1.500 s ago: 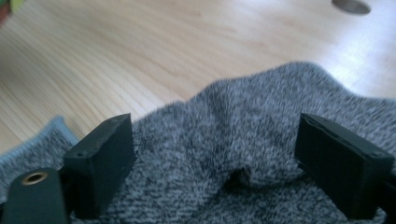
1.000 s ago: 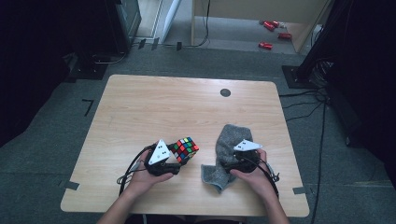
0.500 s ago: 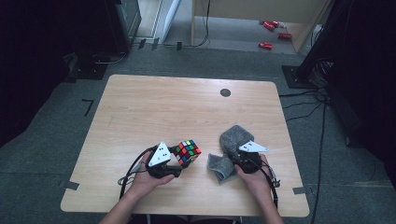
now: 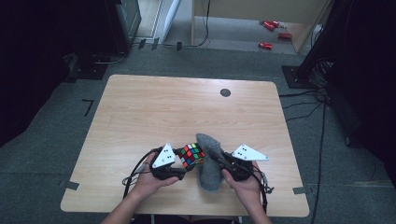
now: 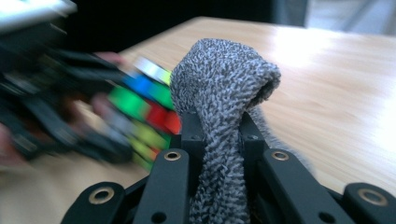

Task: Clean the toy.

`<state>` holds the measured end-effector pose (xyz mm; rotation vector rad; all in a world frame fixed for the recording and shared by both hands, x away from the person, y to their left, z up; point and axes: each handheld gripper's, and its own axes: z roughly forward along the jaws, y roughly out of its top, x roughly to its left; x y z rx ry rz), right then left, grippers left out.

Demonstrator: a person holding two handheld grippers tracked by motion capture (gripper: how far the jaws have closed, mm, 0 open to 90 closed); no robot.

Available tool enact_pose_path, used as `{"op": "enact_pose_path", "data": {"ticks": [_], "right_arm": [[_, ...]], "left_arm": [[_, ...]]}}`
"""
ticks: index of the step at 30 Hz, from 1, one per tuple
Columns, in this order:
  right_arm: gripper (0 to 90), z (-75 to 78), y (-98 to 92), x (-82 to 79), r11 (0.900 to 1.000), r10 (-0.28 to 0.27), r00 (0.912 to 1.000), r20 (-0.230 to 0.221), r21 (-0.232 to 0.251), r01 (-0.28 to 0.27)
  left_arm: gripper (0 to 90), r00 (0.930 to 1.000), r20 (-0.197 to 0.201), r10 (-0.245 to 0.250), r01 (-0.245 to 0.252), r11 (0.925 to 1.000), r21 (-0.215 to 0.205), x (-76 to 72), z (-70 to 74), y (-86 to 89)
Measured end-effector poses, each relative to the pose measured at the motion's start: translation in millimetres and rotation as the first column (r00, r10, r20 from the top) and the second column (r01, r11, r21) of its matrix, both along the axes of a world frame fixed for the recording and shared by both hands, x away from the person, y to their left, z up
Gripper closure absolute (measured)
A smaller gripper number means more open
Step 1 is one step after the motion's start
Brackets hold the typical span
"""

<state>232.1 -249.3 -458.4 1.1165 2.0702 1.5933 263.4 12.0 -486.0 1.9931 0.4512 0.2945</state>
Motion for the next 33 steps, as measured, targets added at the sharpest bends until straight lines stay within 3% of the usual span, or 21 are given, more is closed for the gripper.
{"op": "enact_pose_path", "data": {"ticks": [3, 5, 12, 18, 22, 24, 27, 30, 33], "right_arm": [[77.6, 8.0, 12.7, -8.5, 0.997, 0.052, 0.9986, 0.012, 0.055, -0.053], [77.1, 10.0, 16.0, -11.7, 0.995, 0.057, 0.9983, 0.016, 0.082, -0.058], [75.5, -5.4, 4.7, -1.6, 0.984, 0.031, 0.9968, -0.074, 0.177, -0.018], [75.5, -6.4, 1.9, -0.1, 0.989, -0.002, 0.9970, -0.077, 0.145, 0.013], [75.7, -9.3, -1.2, 2.4, 0.990, -0.021, 0.9943, -0.105, 0.134, 0.035], [76.0, -6.5, 0.0, 0.4, 0.990, -0.014, 0.9950, -0.099, 0.136, 0.028], [75.9, 3.5, 9.6, -6.6, 0.988, 0.038, 0.9974, -0.062, 0.152, -0.028], [76.0, 10.7, 15.8, -10.7, 0.990, 0.037, 0.9989, -0.030, 0.137, -0.033], [76.2, 3.2, 6.8, -4.5, 0.989, -0.002, 0.9984, -0.057, 0.144, 0.010]], "left_arm": [[34.6, 0.9999, 0.010, -0.013, 0.013, 0.9998, 0.012, -2.4, 0.0, -4.9], [34.6, 0.9998, 0.010, -0.015, 0.015, 0.9999, 0.005, -2.3, 0.5, -4.1], [34.5, 0.9994, 0.030, -0.016, 0.016, 0.9999, -0.005, -3.4, 3.1, -1.1], [34.6, 0.9987, 0.043, -0.028, 0.030, 0.9992, -0.028, -3.9, 5.2, 1.2], [34.6, 0.9988, 0.031, -0.038, 0.039, 0.9988, -0.028, -3.0, 3.7, 0.2], [34.6, 0.9988, 0.031, -0.038, 0.039, 0.9992, -0.011, -3.0, 2.6, -1.7], [34.6, 0.9985, 0.037, -0.041, 0.040, 0.9992, 0.007, -3.7, 2.0, -3.9], [34.7, 0.9976, 0.055, -0.041, 0.042, 0.9989, -0.020, -5.2, 5.7, -1.3], [34.6, 0.9964, 0.076, -0.039, 0.042, 0.9983, -0.042, -5.7, 10.2, 2.6]]}}
